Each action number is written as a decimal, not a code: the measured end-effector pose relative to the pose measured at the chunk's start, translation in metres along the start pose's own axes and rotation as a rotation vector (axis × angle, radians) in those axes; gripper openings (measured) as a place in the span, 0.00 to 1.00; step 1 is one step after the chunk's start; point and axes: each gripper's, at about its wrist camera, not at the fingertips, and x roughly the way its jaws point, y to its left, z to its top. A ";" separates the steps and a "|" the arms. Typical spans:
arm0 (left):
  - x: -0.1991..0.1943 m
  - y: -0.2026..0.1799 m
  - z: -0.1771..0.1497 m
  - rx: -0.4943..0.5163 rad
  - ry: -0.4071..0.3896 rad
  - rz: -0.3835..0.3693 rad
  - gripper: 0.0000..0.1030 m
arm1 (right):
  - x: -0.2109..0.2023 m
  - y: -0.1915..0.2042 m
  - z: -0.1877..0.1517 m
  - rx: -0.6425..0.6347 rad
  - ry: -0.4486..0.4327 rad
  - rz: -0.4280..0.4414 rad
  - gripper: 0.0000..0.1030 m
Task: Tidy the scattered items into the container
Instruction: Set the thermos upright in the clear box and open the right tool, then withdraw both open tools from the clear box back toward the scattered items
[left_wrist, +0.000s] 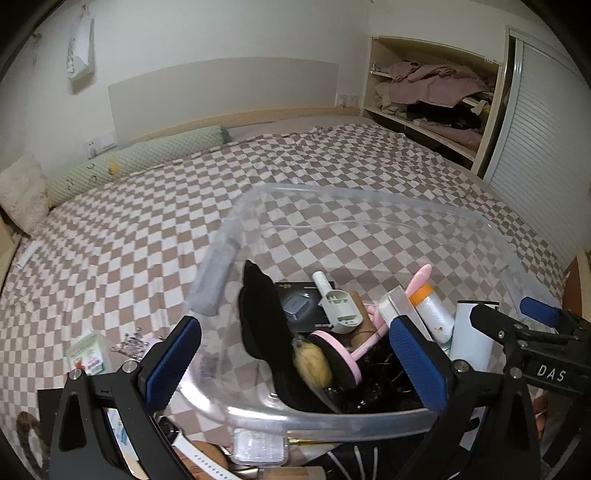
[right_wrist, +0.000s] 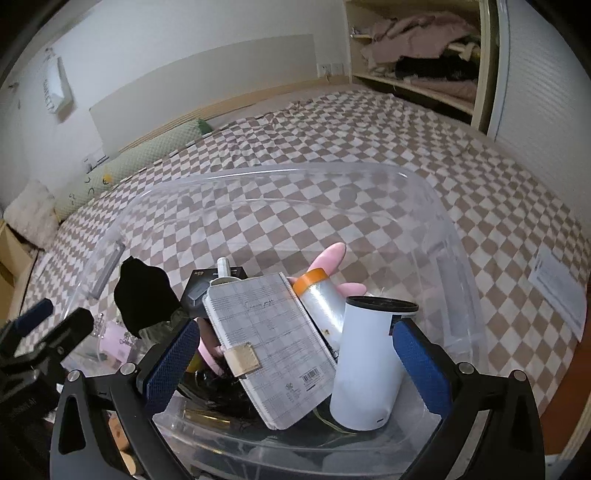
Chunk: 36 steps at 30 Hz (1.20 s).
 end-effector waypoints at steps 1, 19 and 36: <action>-0.004 0.001 0.000 -0.001 -0.007 -0.001 1.00 | -0.002 0.001 0.000 -0.006 -0.006 0.001 1.00; -0.083 0.022 -0.001 0.030 -0.172 0.091 1.00 | -0.061 0.025 0.003 -0.081 -0.200 0.081 1.00; -0.162 0.025 -0.043 0.056 -0.280 0.154 1.00 | -0.119 0.055 -0.026 -0.215 -0.324 0.139 1.00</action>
